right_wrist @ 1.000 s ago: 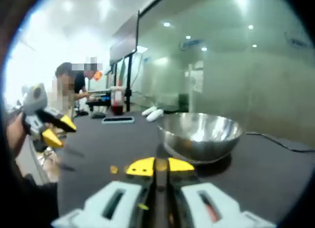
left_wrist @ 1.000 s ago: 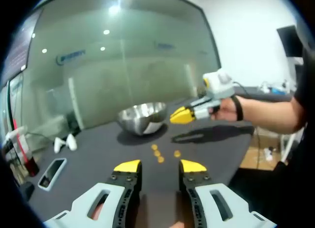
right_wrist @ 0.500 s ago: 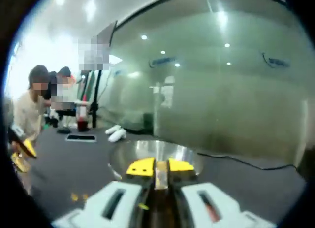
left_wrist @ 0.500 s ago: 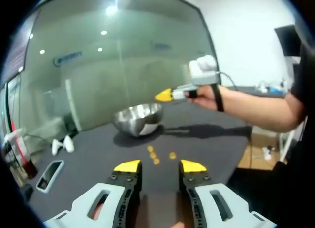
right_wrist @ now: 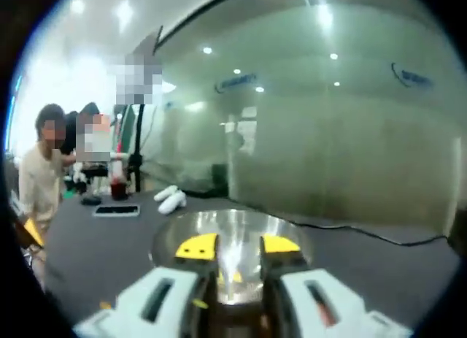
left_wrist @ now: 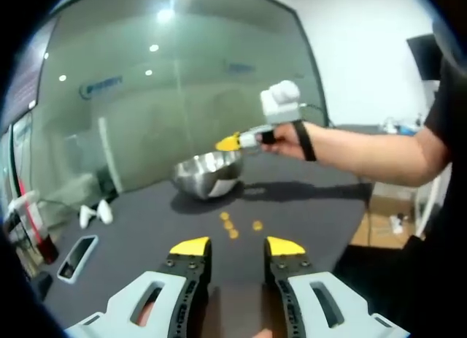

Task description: Pick up the QQ candy scattered on the table and place it into the stainless steel bowl on the table

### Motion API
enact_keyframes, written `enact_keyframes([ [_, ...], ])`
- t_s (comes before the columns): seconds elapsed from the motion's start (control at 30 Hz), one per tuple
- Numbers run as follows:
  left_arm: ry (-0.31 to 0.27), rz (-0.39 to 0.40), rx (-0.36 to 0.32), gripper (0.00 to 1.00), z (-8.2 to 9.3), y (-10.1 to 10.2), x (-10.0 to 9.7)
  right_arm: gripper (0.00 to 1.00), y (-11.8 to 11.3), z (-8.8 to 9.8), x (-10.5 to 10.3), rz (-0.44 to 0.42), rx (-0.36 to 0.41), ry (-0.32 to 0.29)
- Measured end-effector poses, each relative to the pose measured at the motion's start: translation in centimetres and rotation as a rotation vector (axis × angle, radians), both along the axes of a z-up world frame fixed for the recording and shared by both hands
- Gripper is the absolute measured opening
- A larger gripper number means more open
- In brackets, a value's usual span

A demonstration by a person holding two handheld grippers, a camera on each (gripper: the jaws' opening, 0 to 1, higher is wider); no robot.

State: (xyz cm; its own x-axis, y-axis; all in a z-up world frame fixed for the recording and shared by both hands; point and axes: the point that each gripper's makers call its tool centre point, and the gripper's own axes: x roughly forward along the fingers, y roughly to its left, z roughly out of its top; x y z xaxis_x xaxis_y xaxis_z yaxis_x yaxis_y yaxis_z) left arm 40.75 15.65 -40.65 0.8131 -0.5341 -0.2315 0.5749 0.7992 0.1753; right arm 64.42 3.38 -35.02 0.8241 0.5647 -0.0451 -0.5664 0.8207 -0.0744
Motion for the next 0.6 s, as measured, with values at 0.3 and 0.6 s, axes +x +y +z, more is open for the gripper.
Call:
enact_keyframes([
  [0.3, -0.003, -0.008, 0.006, 0.31, 0.1, -0.5, 0.2, 0.22, -1.9, 0.0, -0.7, 0.002, 0.046, 0.016],
  [0.6, -0.004, -0.012, 0.009, 0.31, 0.0, -0.6, 0.3, 0.22, -2.4, -1.4, -5.3, 0.124, 0.006, -0.020],
])
